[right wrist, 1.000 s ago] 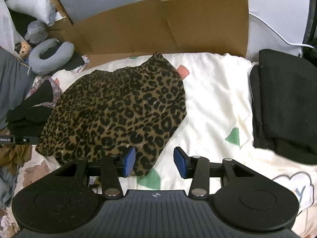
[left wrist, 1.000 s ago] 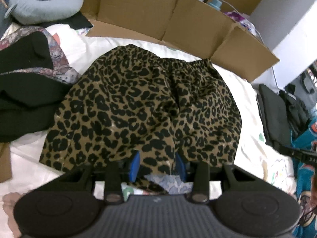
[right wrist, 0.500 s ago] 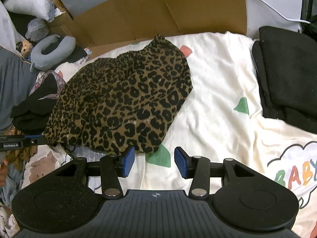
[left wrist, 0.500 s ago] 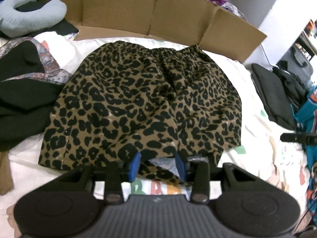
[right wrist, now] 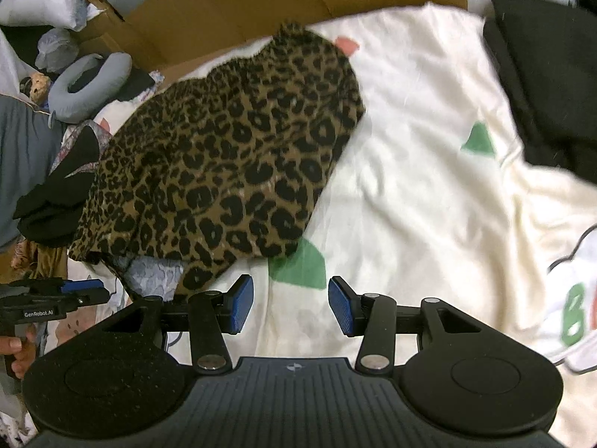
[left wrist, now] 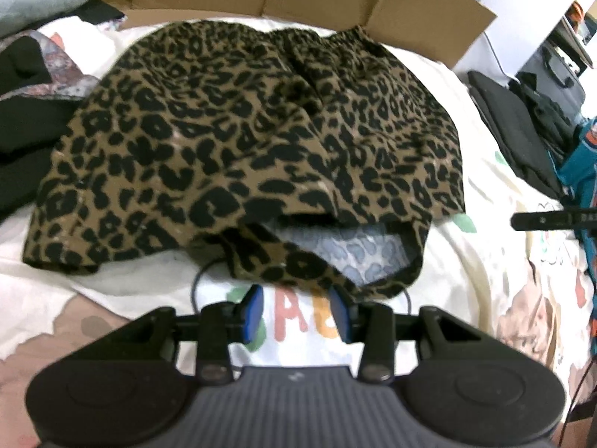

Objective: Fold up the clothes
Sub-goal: 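Move both tools to the skirt hem and close them on it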

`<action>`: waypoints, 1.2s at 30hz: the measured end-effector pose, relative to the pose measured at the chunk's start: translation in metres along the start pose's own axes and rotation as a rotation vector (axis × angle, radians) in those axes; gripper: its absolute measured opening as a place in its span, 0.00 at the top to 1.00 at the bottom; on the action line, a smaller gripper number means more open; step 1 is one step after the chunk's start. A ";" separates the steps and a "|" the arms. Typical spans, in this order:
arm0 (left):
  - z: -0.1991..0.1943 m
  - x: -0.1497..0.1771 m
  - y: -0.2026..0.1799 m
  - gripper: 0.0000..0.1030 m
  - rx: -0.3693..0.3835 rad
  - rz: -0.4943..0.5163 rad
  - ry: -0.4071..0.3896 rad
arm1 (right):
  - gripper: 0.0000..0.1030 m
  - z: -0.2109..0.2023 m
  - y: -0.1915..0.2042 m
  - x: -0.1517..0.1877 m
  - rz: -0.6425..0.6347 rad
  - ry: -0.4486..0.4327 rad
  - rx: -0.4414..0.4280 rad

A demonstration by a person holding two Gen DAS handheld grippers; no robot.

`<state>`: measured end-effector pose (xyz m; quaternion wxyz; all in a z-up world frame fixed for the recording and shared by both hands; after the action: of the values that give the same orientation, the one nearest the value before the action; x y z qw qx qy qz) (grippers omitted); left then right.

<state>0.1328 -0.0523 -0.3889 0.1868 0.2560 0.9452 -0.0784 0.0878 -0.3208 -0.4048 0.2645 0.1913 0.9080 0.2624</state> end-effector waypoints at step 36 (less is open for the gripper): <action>0.007 -0.013 0.031 0.59 -0.041 -0.120 -0.070 | 0.50 0.068 -0.023 -0.031 0.225 -0.092 -0.196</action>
<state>0.1618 -0.0333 -0.3917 0.2198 0.1919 0.9532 -0.0790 0.1472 -0.3289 -0.4558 0.2922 0.2768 0.8379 0.3687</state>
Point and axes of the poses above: each gripper's, at about its wrist camera, not at the fingertips, and z roughly the way its jaws point, y to its left, x to its underside, the point moved 8 cm from there along z, roughly the way its jaws point, and after that the axes turned 11 degrees about -x, right-handed, at the moved point
